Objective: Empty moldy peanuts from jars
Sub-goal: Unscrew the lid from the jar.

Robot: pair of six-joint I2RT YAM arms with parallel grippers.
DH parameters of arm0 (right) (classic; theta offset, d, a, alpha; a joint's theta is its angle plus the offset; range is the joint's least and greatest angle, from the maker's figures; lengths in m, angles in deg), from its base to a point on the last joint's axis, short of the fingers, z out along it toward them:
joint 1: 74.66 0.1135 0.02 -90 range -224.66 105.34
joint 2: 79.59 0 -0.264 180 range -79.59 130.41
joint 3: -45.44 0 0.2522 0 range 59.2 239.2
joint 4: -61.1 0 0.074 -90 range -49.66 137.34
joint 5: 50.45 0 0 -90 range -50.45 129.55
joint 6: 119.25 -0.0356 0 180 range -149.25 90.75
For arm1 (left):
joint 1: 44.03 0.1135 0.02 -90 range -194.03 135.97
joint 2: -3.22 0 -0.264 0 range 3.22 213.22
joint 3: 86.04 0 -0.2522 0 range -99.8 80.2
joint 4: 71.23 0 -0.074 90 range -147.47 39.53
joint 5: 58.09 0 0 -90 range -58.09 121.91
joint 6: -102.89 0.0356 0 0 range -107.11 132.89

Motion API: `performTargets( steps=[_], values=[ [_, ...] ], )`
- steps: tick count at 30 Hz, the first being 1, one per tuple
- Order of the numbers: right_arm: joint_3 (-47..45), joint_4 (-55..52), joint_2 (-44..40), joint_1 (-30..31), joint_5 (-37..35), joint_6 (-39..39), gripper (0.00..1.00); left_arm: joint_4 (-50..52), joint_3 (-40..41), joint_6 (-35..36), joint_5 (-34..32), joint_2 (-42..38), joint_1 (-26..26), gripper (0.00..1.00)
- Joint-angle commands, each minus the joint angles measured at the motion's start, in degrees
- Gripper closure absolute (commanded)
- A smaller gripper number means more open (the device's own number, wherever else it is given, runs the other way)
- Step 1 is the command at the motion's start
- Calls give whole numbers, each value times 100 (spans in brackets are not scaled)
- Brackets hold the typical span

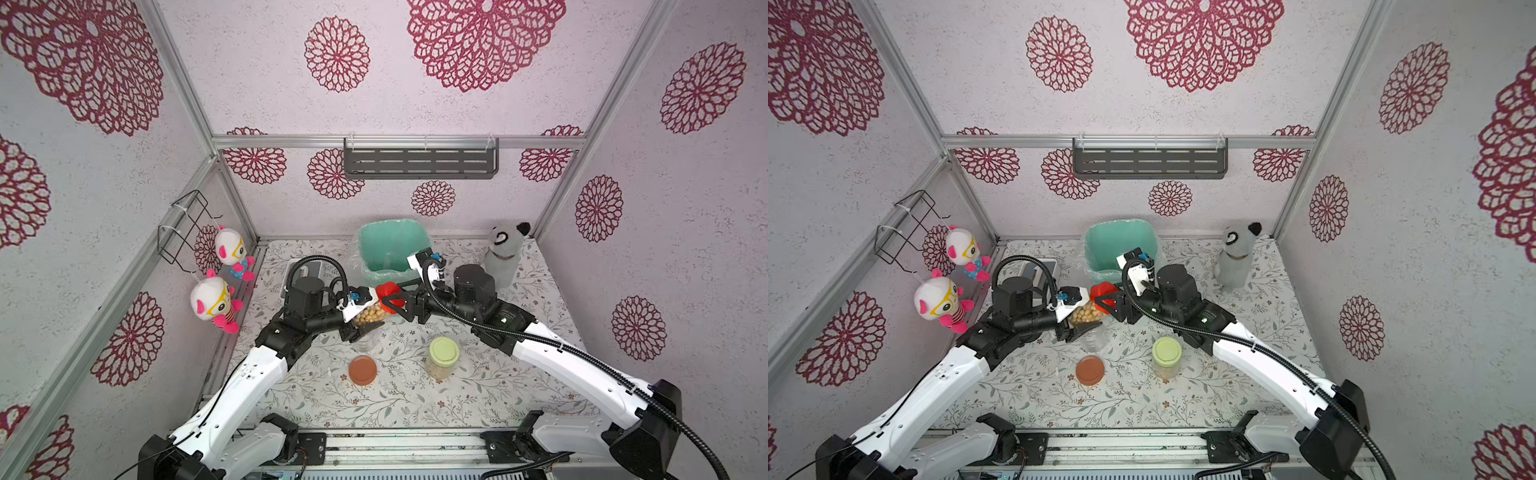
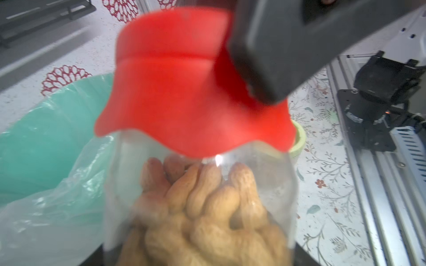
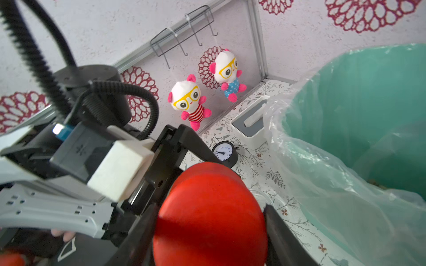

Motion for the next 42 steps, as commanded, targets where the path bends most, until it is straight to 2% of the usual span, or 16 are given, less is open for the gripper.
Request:
performTargets(
  steps=[1, 5, 9, 16, 21, 22, 23, 25, 27, 30, 34, 38, 42],
  values=[
    [-69, 65, -293, -396, 764, 1045, 75, 267, -421, 93, 398, 37, 142, 100],
    [-186, 328, -301, -775, 1444, 1648, 82, 486, -558, 193, 668, 139, 142, 100],
    [-67, 48, -227, -836, 1882, 2745, 100, 595, -644, 219, 824, 231, 142, 100],
    [419, -1138, 0, -1015, 2231, 4503, 100, 1241, -949, 528, 1078, 443, 142, 100],
    [918, -1760, 252, -1100, 2380, 5118, 100, 1455, -1071, 666, 1184, 538, 145, 100],
    [1020, -1834, 316, -1100, 2380, 5078, 94, 1438, -1077, 661, 1177, 528, 135, 100],
    [1069, -1799, 369, -1100, 2380, 4896, 76, 1418, -1078, 659, 1168, 528, 142, 100],
    [1052, -1436, 428, -1093, 2540, 4312, 33, 1325, -1048, 625, 1119, 502, 142, 100],
    [862, -763, 379, -1074, 2582, 3518, 2, 1209, -1003, 576, 1048, 473, 139, 100],
    [742, -90, 308, -1040, 2591, 2676, 1, 981, -911, 472, 942, 411, 143, 100],
    [711, 211, 198, -929, 2319, 1907, 1, 669, -761, 348, 755, 309, 136, 100],
    [649, 500, 22, -797, 1636, 807, 1, 349, -641, 196, 466, 216, 142, 100],
    [528, 585, -103, -610, 405, -569, 1, -61, -463, 38, 107, 70, 142, 100]
  ],
)
